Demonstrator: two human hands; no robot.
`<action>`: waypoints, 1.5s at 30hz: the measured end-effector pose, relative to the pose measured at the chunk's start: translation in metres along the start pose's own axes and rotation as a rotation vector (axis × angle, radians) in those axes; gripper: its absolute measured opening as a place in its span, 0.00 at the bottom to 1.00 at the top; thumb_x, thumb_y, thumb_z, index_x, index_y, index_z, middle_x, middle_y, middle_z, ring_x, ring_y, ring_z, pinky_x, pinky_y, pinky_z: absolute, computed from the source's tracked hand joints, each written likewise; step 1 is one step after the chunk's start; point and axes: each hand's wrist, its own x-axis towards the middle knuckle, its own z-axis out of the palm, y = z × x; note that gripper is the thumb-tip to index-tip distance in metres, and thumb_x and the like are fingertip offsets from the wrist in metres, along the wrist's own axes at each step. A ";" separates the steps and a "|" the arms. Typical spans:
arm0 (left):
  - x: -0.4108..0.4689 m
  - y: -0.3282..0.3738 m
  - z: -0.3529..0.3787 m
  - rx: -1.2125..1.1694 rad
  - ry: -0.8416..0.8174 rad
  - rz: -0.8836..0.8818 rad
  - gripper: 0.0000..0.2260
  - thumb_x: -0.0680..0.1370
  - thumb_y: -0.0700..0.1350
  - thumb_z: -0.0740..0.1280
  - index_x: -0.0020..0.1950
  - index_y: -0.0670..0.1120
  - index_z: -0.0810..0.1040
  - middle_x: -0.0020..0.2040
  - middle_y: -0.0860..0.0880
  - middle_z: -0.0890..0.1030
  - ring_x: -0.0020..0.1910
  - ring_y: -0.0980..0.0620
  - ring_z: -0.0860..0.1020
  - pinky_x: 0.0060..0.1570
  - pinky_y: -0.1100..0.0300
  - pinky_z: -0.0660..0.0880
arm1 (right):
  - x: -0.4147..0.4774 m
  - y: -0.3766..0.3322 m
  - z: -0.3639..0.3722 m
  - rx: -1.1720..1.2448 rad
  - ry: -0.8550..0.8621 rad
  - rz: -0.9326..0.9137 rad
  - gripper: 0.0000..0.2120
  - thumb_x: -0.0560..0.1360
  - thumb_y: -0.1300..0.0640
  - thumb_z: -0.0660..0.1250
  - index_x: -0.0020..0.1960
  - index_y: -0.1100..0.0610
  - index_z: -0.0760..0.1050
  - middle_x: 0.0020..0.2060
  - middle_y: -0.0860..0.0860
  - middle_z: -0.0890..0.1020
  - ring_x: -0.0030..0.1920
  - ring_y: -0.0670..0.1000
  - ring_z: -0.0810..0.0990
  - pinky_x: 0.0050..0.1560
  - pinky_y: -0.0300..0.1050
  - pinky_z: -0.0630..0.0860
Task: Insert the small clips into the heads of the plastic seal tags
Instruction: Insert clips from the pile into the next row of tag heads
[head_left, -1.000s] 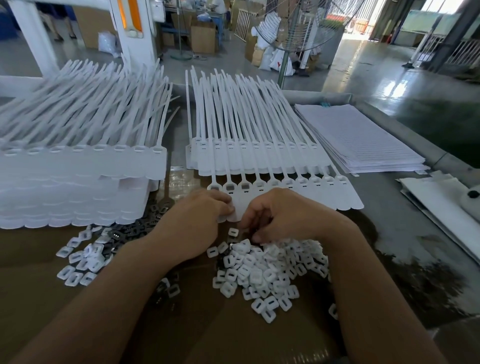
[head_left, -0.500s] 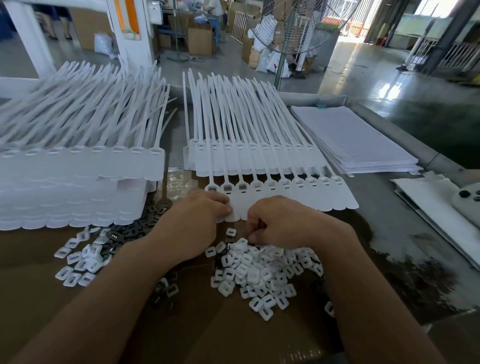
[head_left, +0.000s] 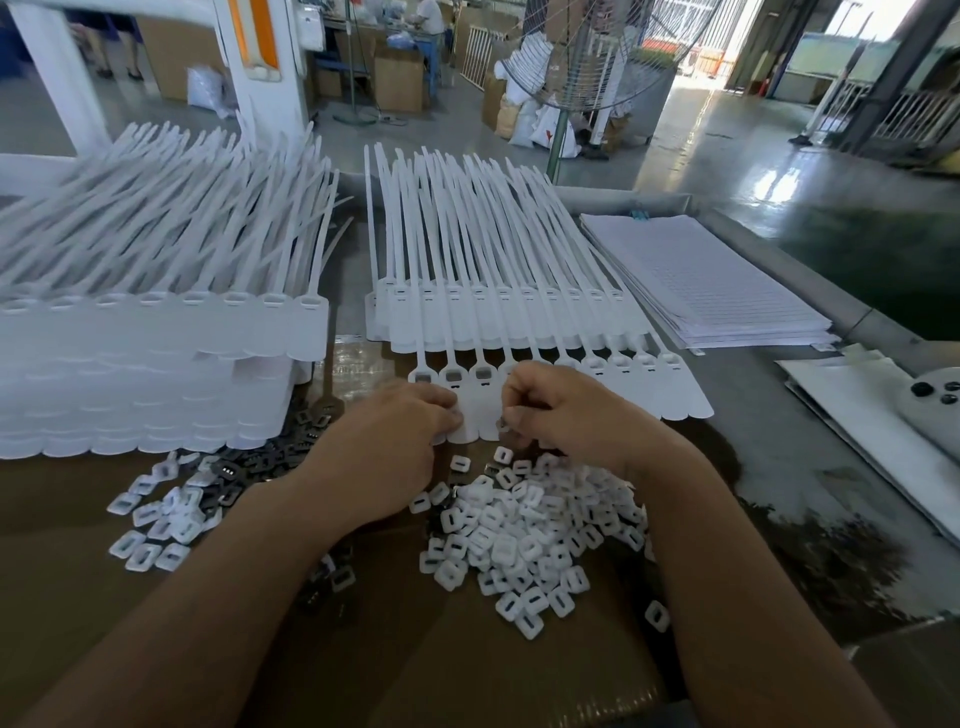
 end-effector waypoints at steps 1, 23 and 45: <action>0.000 0.000 0.000 0.001 -0.002 0.000 0.24 0.74 0.35 0.57 0.68 0.50 0.69 0.71 0.56 0.65 0.69 0.53 0.60 0.69 0.55 0.61 | 0.000 0.001 0.000 0.037 0.015 -0.009 0.07 0.77 0.62 0.62 0.41 0.53 0.71 0.36 0.46 0.80 0.42 0.46 0.82 0.43 0.40 0.76; 0.001 -0.001 -0.002 0.017 0.007 0.021 0.23 0.75 0.36 0.57 0.68 0.50 0.69 0.71 0.56 0.65 0.69 0.54 0.60 0.67 0.60 0.59 | 0.006 0.005 -0.001 0.146 0.028 -0.129 0.05 0.67 0.61 0.74 0.38 0.52 0.83 0.32 0.46 0.83 0.33 0.43 0.80 0.39 0.33 0.77; -0.001 0.000 -0.002 0.007 0.027 0.056 0.22 0.74 0.36 0.57 0.66 0.49 0.72 0.70 0.53 0.67 0.68 0.51 0.64 0.66 0.55 0.65 | 0.053 0.010 0.007 -0.065 0.391 -0.064 0.06 0.73 0.58 0.68 0.38 0.51 0.78 0.32 0.37 0.75 0.34 0.36 0.73 0.36 0.31 0.67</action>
